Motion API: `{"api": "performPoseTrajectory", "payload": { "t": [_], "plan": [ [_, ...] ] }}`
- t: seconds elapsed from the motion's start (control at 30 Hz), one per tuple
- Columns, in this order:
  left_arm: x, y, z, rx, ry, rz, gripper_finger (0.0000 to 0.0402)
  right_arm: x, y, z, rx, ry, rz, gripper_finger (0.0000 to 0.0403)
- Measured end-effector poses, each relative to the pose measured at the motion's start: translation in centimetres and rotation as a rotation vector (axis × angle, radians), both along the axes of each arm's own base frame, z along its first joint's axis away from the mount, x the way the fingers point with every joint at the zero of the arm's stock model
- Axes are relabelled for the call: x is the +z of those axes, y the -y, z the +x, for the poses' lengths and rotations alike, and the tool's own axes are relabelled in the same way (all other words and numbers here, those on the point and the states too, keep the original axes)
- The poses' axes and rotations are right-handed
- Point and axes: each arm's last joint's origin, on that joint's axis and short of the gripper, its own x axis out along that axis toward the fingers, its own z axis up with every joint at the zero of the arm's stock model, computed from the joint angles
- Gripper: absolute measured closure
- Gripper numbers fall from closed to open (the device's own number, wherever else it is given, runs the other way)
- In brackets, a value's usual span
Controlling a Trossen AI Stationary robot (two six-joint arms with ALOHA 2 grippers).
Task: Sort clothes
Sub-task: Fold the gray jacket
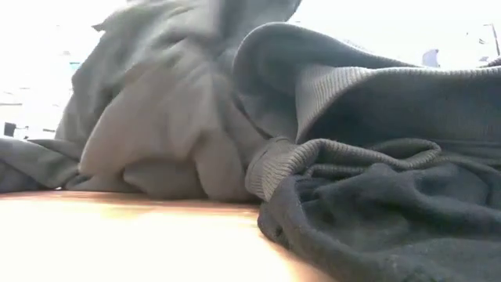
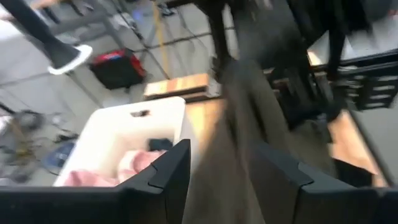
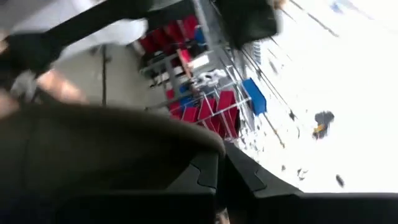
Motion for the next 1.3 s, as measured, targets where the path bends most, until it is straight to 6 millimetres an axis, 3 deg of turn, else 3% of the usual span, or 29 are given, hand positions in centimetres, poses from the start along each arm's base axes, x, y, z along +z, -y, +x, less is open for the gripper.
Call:
{"api": "performPoseTrajectory", "payload": {
  "t": [0.23, 0.4, 0.57, 0.7, 0.83, 0.97, 1.1, 1.3],
  "plan": [
    [-1.3, 1.9, -0.6, -0.048, -0.07, -0.055, 0.0238, 8.5, 2.2, -7.3, 0.057, 0.223, 0.149, 0.0403],
    [-4.6, 4.7, 0.7, -0.065, -0.135, -0.091, 0.0238, 11.8, 5.0, -11.6, 0.054, 0.334, 0.248, 0.0403],
    [-11.2, 9.1, 3.4, -0.091, -0.125, -0.123, 0.0238, 12.8, 7.2, -13.9, 0.011, 0.363, 0.316, 0.0403],
    [-17.4, 11.3, 6.0, -0.091, 0.048, -0.292, 0.0238, 12.8, 7.9, -14.8, -0.011, 0.359, 0.35, 0.0403],
    [-23.4, 11.5, 8.0, -0.129, 0.278, -0.502, 0.0238, 12.6, 7.8, -14.7, -0.025, 0.334, 0.345, 0.0403],
    [-28.3, 10.6, 8.5, 0.014, 0.295, -0.52, 0.0238, 12.5, 7.7, -14.6, -0.025, 0.333, 0.346, 0.0403],
    [-31.8, 11.2, 9.5, 0.097, 0.274, -0.467, 0.0238, 12.5, 7.7, -14.5, -0.025, 0.327, 0.342, 0.0403],
    [-35.2, 11.2, 10.8, 0.117, 0.239, -0.395, 0.0238, 12.5, 7.7, -14.6, -0.025, 0.328, 0.343, 0.0403]
  ]
}}
